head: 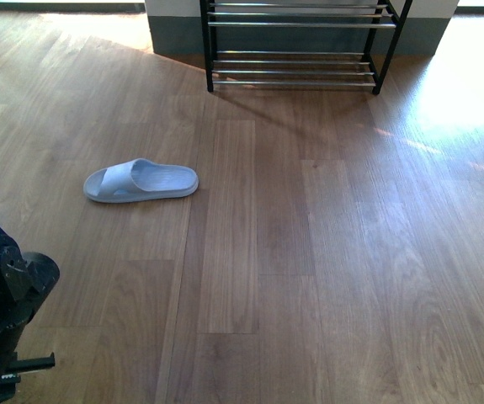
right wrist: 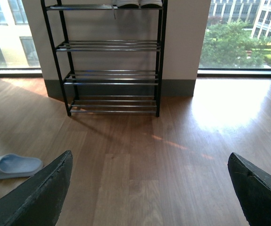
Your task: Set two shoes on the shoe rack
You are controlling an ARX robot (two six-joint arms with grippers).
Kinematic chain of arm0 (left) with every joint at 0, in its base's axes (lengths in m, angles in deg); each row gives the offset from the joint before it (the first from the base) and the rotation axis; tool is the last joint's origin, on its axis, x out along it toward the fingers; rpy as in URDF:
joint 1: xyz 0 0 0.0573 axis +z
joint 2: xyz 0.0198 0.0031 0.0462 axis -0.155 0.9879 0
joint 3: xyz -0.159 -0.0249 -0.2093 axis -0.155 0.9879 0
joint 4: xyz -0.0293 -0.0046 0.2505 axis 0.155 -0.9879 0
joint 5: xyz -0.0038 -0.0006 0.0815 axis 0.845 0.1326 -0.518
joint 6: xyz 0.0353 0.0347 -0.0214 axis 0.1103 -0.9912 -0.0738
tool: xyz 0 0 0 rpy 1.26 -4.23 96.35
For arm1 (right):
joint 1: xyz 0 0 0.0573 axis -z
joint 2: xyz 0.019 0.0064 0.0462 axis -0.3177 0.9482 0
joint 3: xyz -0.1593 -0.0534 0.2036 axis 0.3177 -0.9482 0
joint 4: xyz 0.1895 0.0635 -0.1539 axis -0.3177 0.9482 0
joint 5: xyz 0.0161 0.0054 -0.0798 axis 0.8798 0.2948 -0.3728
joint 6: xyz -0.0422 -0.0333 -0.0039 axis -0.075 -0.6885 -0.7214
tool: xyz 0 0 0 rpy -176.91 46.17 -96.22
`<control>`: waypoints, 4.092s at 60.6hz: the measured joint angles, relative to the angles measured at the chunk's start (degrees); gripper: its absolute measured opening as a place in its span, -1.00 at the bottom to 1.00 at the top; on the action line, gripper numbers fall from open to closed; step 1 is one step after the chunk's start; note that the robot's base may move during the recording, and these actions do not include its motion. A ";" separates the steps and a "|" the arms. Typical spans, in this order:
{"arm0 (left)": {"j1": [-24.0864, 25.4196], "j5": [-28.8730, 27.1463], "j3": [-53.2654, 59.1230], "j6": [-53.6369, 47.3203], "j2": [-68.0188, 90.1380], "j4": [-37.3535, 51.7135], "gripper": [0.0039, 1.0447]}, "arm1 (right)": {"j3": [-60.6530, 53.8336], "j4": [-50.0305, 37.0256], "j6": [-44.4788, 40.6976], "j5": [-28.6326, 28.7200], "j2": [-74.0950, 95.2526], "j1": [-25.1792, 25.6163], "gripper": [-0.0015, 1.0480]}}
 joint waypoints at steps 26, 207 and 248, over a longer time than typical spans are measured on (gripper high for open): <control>-3.89 -23.02 14.14 -23.71 -19.82 40.46 -0.76 | 0.00 0.00 0.00 0.02 0.00 0.00 0.82; -1.90 57.31 6.12 39.30 -7.28 67.38 0.83 | 0.00 0.00 -0.02 0.04 0.00 0.00 0.82; -2.73 59.21 -0.26 33.16 -3.10 67.19 0.83 | 0.00 0.00 0.00 0.04 0.00 0.00 0.82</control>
